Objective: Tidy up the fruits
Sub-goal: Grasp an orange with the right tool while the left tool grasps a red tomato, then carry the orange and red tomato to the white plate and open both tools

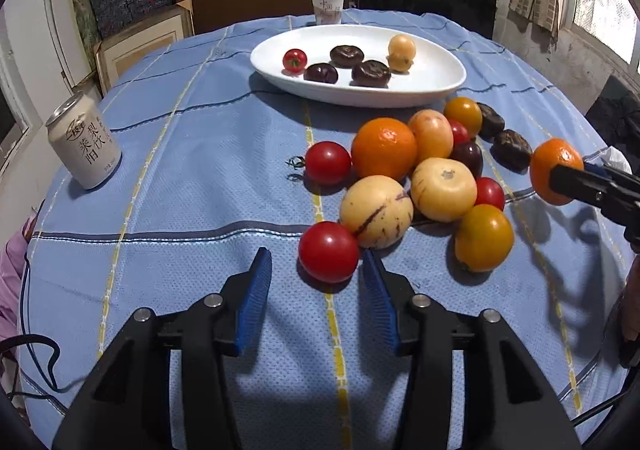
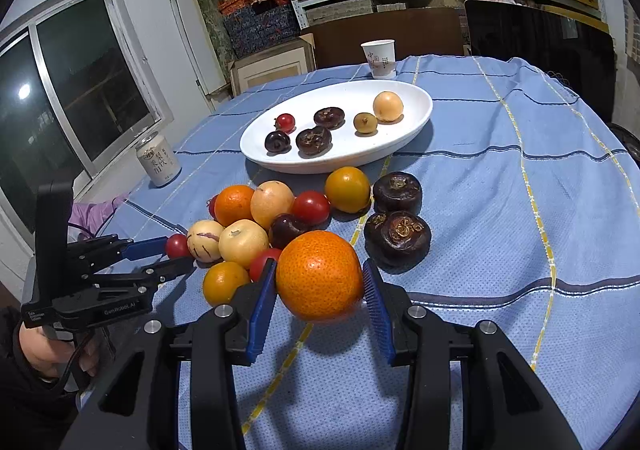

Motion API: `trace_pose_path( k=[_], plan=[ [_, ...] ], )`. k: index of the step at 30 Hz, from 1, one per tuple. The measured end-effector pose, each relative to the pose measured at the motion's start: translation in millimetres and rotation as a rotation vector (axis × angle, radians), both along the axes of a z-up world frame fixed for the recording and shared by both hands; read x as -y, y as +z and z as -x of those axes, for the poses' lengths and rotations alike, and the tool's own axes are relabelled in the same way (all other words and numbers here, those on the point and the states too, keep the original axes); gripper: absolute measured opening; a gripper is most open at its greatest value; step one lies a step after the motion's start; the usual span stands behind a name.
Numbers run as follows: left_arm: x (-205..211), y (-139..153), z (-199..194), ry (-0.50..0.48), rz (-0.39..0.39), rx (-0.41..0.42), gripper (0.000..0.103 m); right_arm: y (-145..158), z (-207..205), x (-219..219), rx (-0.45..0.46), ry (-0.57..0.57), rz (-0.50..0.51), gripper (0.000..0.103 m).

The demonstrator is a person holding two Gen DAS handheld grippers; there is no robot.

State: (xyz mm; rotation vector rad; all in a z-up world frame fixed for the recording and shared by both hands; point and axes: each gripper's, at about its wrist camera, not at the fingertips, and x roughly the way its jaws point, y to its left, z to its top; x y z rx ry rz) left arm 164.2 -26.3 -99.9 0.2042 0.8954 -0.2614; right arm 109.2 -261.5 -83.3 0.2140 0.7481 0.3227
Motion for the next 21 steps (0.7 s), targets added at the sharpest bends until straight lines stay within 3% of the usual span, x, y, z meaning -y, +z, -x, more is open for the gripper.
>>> trace_pose_path(
  k=[1,2,9,21],
  plan=[
    [0.4,0.4,0.4,-0.006,0.002,0.001,0.030,0.1,-0.6,0.4,-0.001,0.000,-0.001,0.044],
    [1.3,1.3,1.6,-0.010,0.000,0.007,0.028,0.1,-0.5,0.5,-0.001,0.001,-0.003,0.044],
    [-3.6,16.4,10.6,-0.024,0.066,0.031,0.028,1.2,-0.7,2.2,0.010,0.001,-0.008,0.044],
    [-0.7,46.9,19.7,-0.044,0.100,0.085,0.028,11.0,-0.4,4.2,0.030,-0.001,-0.002,0.044]
  ],
)
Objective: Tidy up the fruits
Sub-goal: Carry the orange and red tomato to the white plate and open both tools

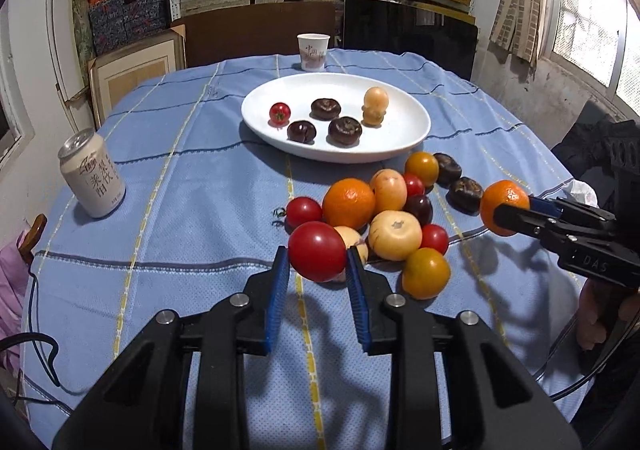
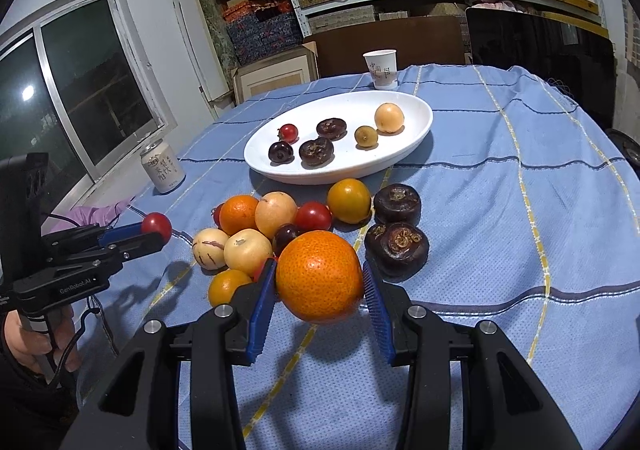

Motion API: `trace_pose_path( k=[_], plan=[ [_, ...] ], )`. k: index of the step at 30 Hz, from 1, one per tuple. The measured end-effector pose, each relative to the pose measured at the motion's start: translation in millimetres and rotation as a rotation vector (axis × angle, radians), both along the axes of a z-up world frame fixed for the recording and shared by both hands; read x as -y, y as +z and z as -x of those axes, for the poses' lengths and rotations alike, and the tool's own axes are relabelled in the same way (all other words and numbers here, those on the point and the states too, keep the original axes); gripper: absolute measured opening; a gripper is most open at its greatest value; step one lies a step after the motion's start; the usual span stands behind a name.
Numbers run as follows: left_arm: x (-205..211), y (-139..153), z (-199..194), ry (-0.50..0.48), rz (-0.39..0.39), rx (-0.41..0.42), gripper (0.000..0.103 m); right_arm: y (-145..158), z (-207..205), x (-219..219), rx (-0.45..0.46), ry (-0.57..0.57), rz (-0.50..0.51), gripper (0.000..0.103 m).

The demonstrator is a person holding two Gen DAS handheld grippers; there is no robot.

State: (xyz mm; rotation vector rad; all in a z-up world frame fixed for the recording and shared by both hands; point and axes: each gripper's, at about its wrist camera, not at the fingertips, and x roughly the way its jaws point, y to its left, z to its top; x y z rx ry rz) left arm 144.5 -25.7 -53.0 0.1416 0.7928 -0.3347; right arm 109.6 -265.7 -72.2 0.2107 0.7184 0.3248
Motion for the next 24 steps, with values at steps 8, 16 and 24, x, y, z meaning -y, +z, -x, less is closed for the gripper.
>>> trace_pose_path(
  k=[8,16,24],
  plan=[
    [8.0,41.6,-21.6,-0.032,0.030,0.055,0.028,56.7,-14.1,3.7,0.089,-0.001,0.067,0.043],
    [29.1,78.5,-88.2,-0.018,0.063,0.088,0.028,102.2,-78.8,-0.5,0.145,-0.009,0.153,0.043],
    [51.0,54.6,-193.0,0.023,0.095,0.019,0.028,77.6,-191.2,-5.7,0.033,0.002,0.164,0.043]
  ],
)
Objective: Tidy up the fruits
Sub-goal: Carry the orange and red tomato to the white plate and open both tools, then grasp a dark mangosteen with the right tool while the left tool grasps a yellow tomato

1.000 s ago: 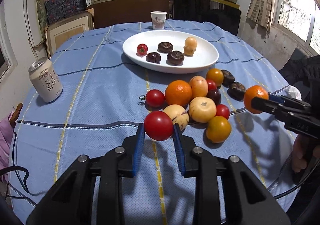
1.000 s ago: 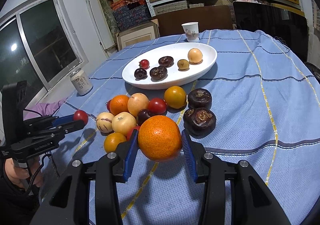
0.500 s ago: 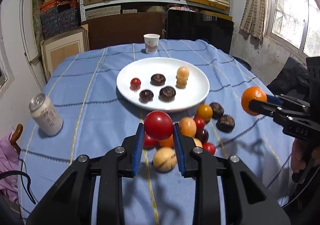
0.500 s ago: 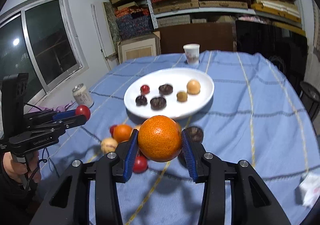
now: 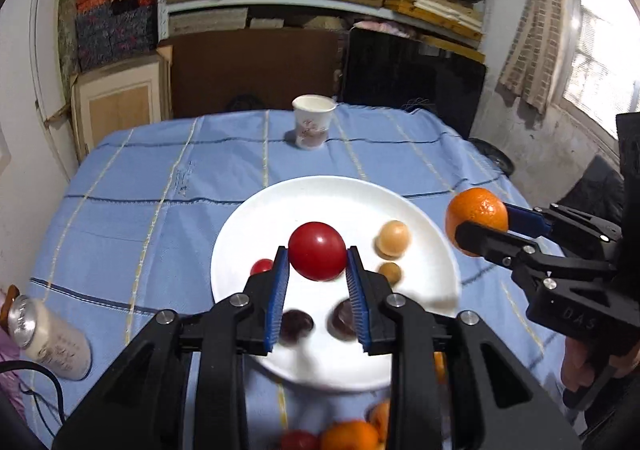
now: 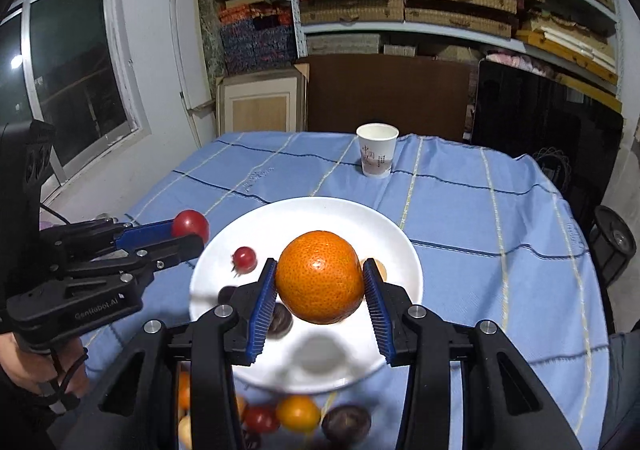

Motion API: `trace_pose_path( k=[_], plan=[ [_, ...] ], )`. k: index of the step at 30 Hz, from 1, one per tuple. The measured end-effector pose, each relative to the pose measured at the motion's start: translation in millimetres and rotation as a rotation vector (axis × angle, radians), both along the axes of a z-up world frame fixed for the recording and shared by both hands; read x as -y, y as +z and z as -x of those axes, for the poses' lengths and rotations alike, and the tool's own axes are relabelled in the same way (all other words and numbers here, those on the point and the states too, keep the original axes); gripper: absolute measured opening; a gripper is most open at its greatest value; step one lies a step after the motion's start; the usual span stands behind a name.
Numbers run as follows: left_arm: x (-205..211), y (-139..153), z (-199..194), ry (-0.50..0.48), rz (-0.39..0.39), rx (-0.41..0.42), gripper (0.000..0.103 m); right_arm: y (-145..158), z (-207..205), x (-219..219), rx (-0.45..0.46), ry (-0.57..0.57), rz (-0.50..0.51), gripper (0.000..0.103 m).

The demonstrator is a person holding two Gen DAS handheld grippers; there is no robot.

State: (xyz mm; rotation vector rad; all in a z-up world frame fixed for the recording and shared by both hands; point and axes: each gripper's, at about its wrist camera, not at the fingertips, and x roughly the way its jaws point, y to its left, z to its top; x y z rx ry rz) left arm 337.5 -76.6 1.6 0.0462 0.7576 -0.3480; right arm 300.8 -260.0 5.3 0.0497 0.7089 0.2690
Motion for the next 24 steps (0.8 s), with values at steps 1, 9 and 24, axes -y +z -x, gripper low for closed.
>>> trace_pose_path(
  k=[1,9,24],
  plan=[
    [0.3,-10.8,-16.2,0.013,0.003,-0.028,0.028,-8.2,-14.4,-1.0,-0.023,0.008,-0.005,0.043],
    [4.9,-54.4,-77.1,0.060,-0.054,-0.088,0.028,-50.8,-71.8,-15.2,-0.098,0.017,0.028,0.044],
    [-27.0,-13.8,4.1,0.062,0.043,-0.035,0.083,-6.2,26.5,3.4,-0.010,0.013,0.014,0.051]
  ],
)
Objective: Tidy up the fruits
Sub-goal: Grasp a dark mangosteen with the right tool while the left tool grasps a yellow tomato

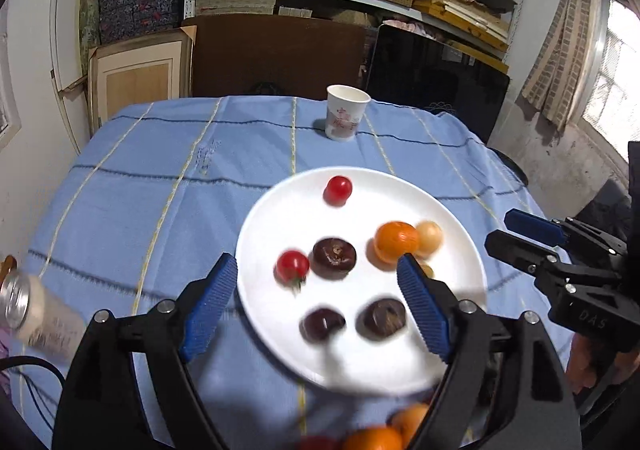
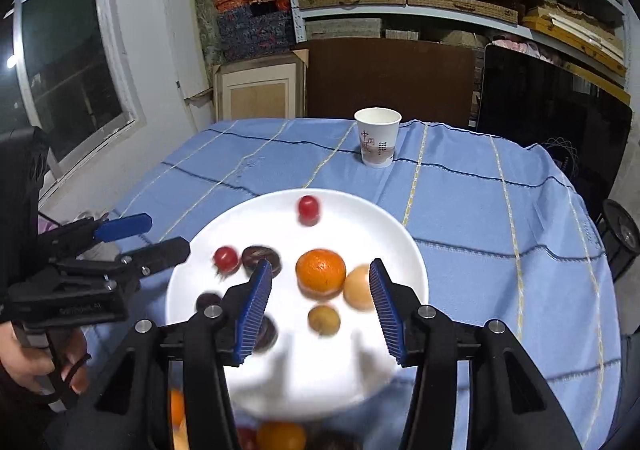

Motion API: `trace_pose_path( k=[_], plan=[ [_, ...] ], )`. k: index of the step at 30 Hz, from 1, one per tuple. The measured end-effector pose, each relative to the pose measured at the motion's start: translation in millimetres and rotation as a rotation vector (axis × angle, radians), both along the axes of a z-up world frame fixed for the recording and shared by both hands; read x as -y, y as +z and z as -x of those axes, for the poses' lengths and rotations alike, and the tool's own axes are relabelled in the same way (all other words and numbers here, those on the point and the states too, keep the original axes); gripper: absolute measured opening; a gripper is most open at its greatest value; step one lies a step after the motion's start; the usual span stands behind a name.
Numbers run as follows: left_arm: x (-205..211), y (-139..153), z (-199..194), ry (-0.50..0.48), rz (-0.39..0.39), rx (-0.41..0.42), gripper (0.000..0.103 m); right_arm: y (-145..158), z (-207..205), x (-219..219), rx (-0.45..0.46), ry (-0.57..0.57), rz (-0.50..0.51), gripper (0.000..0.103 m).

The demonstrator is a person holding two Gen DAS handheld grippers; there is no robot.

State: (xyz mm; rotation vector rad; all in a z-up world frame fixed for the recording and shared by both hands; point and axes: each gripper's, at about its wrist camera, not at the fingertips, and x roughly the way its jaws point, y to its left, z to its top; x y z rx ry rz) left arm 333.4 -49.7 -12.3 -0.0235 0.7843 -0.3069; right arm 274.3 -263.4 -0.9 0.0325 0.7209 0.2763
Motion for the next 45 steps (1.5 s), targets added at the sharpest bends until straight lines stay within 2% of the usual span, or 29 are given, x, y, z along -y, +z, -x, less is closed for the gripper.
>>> trace_pose_path(
  k=[2,4,7,9,13,15,17,19,22,25,31,36,37,40,43,45],
  plan=[
    [-6.9,3.1,28.1,-0.014,0.008,0.003,0.090,-2.4,28.0,3.8,-0.019,-0.009,0.002,0.052],
    [-11.4,3.9,61.4,-0.042,0.008,0.007,0.090,-8.8,56.3,8.4,-0.037,-0.018,0.000,0.053],
    [-13.2,-2.0,108.9,-0.096,-0.011,0.007,0.091,-30.2,102.8,14.0,-0.043,-0.056,0.053,0.057],
    [-12.2,-10.1,132.4,-0.118,-0.035,0.001,0.091,-46.5,119.0,18.9,-0.056,-0.085,0.078,0.057],
    [-10.2,-37.4,170.7,-0.143,-0.062,-0.038,0.092,-74.9,122.1,23.0,-0.128,-0.137,0.061,0.057],
    [-9.2,-49.0,183.5,-0.153,-0.078,-0.057,0.092,-81.6,116.8,14.7,-0.137,-0.127,0.091,0.057],
    [-11.1,-55.5,189.1,-0.154,-0.081,-0.067,0.092,-87.8,110.2,4.2,-0.141,-0.126,0.142,0.057],
    [-9.1,-59.7,193.1,-0.159,-0.091,-0.079,0.092,-94.6,102.6,-1.4,-0.169,-0.121,0.149,0.057],
    [-2.1,-61.7,194.6,-0.166,-0.113,-0.075,0.092,-103.6,89.1,-11.2,-0.208,-0.109,0.178,0.049],
    [8.9,-60.3,193.8,-0.175,-0.134,-0.062,0.092,-104.4,87.2,-12.0,-0.213,-0.115,0.163,0.048],
    [30.6,-58.9,195.0,-0.211,-0.152,-0.049,0.092,-95.8,136.1,-23.8,-0.140,-0.006,0.223,0.047],
    [42.2,-68.2,192.2,-0.206,-0.159,-0.062,0.091,-79.0,186.5,-1.8,-0.084,-0.011,0.150,0.047],
    [44.6,-70.7,191.1,-0.208,-0.154,-0.065,0.087,-77.6,191.1,1.6,-0.080,-0.017,0.142,0.047],
    [53.9,-81.0,186.4,-0.214,-0.191,-0.085,0.067,-76.9,202.9,11.4,-0.081,-0.036,0.122,0.047],
    [60.9,-88.9,183.1,-0.219,-0.206,-0.104,0.064,-79.3,209.6,15.7,-0.079,-0.041,0.112,0.047],
    [64.4,-93.2,183.2,-0.222,-0.217,-0.105,0.053,-80.7,210.2,16.9,-0.078,-0.045,0.106,0.047]
  ],
)
